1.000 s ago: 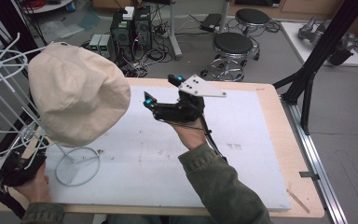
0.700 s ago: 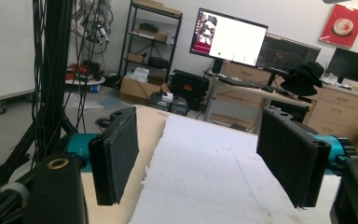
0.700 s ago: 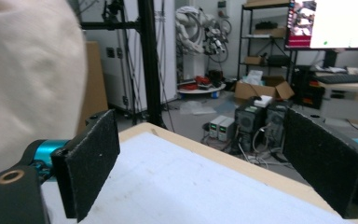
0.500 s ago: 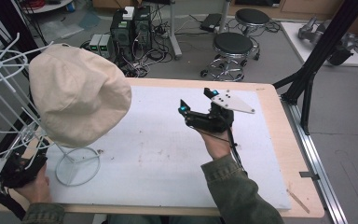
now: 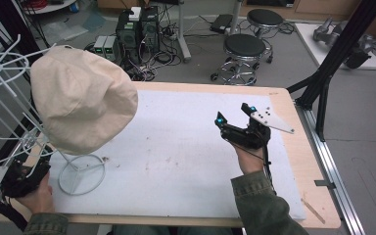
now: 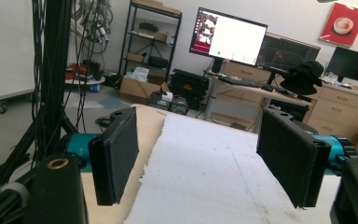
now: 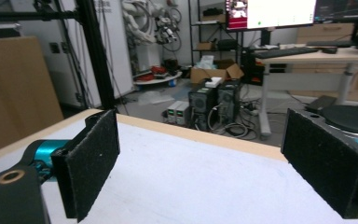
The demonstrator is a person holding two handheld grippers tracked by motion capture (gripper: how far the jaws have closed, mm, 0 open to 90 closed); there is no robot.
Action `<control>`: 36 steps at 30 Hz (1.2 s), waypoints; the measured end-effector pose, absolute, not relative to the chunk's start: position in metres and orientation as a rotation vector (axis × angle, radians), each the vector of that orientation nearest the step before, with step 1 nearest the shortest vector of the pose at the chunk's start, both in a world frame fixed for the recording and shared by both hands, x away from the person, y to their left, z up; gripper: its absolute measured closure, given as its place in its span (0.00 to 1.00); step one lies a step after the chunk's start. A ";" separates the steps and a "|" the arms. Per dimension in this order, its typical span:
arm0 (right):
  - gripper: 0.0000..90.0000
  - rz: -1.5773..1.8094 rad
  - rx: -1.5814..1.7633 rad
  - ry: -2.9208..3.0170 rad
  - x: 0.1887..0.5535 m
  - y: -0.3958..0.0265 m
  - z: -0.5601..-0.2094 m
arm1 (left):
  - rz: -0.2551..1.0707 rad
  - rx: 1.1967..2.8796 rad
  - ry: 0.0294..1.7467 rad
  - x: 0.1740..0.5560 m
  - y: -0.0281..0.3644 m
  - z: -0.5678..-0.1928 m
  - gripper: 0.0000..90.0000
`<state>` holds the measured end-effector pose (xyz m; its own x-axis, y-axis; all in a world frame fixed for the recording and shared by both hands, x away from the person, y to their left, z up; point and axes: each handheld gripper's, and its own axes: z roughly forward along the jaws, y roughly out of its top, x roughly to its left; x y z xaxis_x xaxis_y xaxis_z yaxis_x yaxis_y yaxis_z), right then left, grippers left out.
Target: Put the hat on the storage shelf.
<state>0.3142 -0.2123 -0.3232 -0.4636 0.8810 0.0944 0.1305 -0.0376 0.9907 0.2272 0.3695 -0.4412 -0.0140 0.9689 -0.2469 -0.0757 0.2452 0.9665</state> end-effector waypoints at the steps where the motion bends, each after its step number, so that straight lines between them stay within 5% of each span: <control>1: 0.12 1.557 1.083 1.626 0.313 -0.215 -0.324 | 1.074 0.959 1.280 0.227 0.370 -0.441 0.33; 19: 0.12 1.357 1.226 1.572 0.286 -0.241 -0.339 | 1.062 0.952 1.285 0.222 0.370 -0.441 0.33; 36: 0.12 1.266 1.364 1.468 0.258 -0.268 -0.413 | 1.053 0.980 1.262 0.220 0.364 -0.441 0.33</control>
